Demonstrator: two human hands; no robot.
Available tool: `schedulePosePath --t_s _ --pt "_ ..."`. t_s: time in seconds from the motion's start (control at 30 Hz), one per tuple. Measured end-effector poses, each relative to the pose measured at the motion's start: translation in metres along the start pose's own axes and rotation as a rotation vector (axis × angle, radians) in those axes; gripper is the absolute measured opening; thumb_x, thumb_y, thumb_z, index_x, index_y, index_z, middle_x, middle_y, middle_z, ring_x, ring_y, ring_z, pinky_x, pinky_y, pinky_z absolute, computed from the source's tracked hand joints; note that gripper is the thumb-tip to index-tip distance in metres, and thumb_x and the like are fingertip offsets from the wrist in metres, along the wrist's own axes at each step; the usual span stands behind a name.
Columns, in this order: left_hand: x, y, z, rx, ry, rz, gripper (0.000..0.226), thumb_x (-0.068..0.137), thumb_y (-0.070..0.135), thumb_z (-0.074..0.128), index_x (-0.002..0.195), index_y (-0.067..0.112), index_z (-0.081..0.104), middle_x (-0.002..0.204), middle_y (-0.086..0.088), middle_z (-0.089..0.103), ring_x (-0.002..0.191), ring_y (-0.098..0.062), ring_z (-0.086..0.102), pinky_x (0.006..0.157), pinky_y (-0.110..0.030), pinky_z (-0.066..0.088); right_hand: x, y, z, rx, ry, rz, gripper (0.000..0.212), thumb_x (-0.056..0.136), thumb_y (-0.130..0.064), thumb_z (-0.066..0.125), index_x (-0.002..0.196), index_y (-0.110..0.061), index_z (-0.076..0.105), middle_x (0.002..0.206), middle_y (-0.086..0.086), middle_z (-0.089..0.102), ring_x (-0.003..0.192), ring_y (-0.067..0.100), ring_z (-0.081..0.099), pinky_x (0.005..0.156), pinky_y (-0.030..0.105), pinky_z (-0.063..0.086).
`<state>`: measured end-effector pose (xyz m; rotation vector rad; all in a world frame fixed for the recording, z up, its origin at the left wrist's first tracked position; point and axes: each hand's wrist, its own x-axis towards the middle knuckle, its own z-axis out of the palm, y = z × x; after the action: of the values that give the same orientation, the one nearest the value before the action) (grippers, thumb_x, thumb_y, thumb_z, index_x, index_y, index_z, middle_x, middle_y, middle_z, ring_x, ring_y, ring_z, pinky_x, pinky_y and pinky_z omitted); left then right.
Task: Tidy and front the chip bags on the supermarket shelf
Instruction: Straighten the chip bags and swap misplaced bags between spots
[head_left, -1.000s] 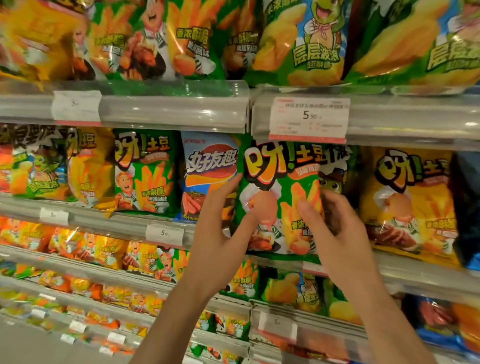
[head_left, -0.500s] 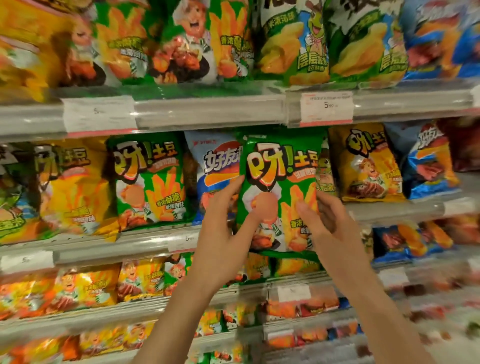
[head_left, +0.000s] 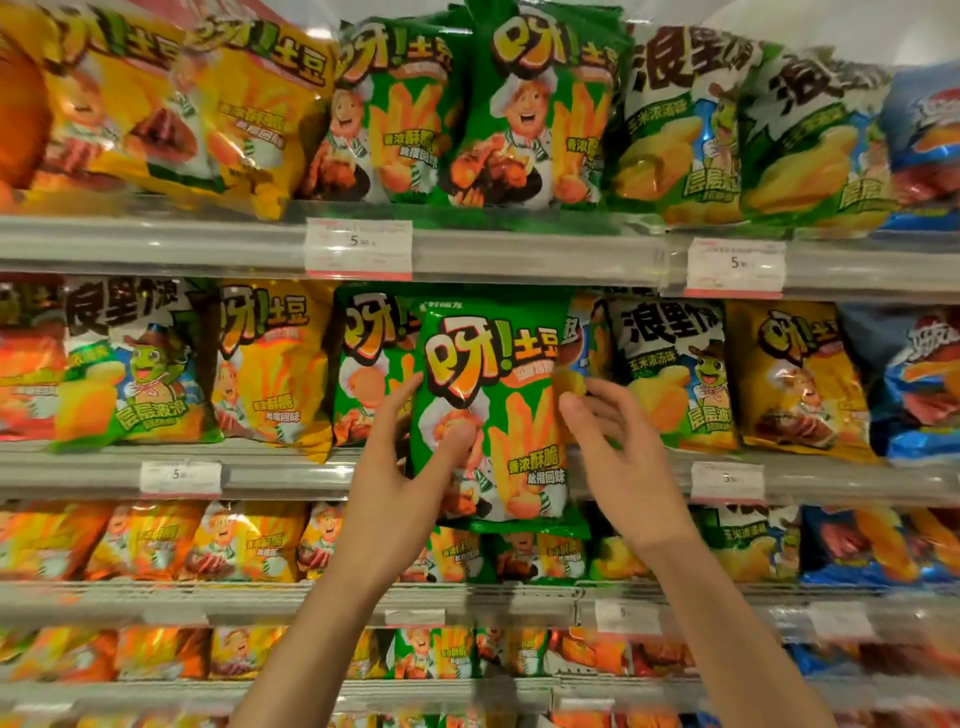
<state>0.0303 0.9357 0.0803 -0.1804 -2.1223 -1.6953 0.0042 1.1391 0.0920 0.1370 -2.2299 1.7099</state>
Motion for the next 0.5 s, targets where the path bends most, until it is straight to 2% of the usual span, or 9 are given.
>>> schedulePosePath --t_s 0.03,0.1,0.17,0.27,0.33,0.4,0.5 --pt "-0.001 0.000 -0.005 0.016 0.015 0.002 0.067 0.083 0.061 0.065 0.146 0.053 0.039 0.141 0.044 0.039 0.141 0.002 0.037 0.117 -0.047 0.041 0.014 0.002 -0.002 -0.046 0.050 -0.009 0.061 0.092 -0.057 0.059 0.143 -0.026 0.045 0.134 -0.009 0.056 0.122 0.005 0.054 0.100 0.023 0.046" --pt "-0.004 -0.003 -0.015 0.050 0.038 0.008 0.069 0.084 0.061 0.064 0.147 0.052 0.038 0.156 0.028 0.038 0.147 -0.002 0.033 0.119 -0.046 0.038 0.043 0.008 -0.004 -0.154 0.125 0.000 0.071 0.093 -0.056 0.060 0.148 -0.018 0.039 0.140 -0.001 0.053 0.128 0.015 0.053 0.108 0.038 0.046" --pt "-0.006 -0.005 -0.023 0.062 0.050 0.007 0.069 0.085 0.060 0.065 0.147 0.054 0.037 0.156 0.025 0.040 0.145 -0.002 0.036 0.116 -0.048 0.042 0.067 0.016 0.001 -0.246 0.088 0.051 0.078 0.092 -0.058 0.061 0.150 -0.012 0.036 0.140 0.005 0.054 0.129 0.023 0.053 0.107 0.044 0.046" --pt "-0.006 -0.009 -0.032 0.057 0.049 -0.011 0.066 0.086 0.063 0.067 0.145 0.059 0.036 0.137 0.035 0.050 0.134 -0.007 0.052 0.105 -0.050 0.053 0.085 0.026 0.012 -0.209 -0.020 0.128 0.071 0.092 -0.056 0.061 0.144 -0.012 0.042 0.131 -0.001 0.059 0.123 0.022 0.056 0.100 0.034 0.045" --pt "-0.004 -0.012 -0.038 0.069 0.056 -0.009 0.066 0.082 0.072 0.066 0.141 0.064 0.037 0.141 0.026 0.054 0.133 -0.014 0.056 0.101 -0.053 0.055 0.088 0.024 0.015 -0.207 -0.026 0.130 0.069 0.095 -0.052 0.061 0.147 -0.010 0.041 0.130 -0.006 0.054 0.119 0.016 0.052 0.100 0.029 0.040" --pt "-0.003 -0.013 -0.042 0.072 0.062 -0.004 0.068 0.078 0.077 0.064 0.139 0.066 0.037 0.148 0.016 0.053 0.135 -0.018 0.055 0.101 -0.054 0.054 0.095 0.020 0.015 -0.221 0.022 0.099 0.071 0.095 -0.051 0.061 0.147 -0.008 0.042 0.134 -0.003 0.056 0.122 0.019 0.054 0.102 0.033 0.043" --pt "0.000 -0.017 -0.045 0.071 0.069 -0.002 0.069 0.076 0.078 0.064 0.138 0.067 0.037 0.148 0.014 0.053 0.135 -0.019 0.055 0.102 -0.055 0.054 0.100 -0.002 0.006 -0.210 0.062 0.018 0.048 0.098 -0.043 0.060 0.134 -0.011 0.055 0.118 0.002 0.065 0.105 0.022 0.061 0.087 0.029 0.045"
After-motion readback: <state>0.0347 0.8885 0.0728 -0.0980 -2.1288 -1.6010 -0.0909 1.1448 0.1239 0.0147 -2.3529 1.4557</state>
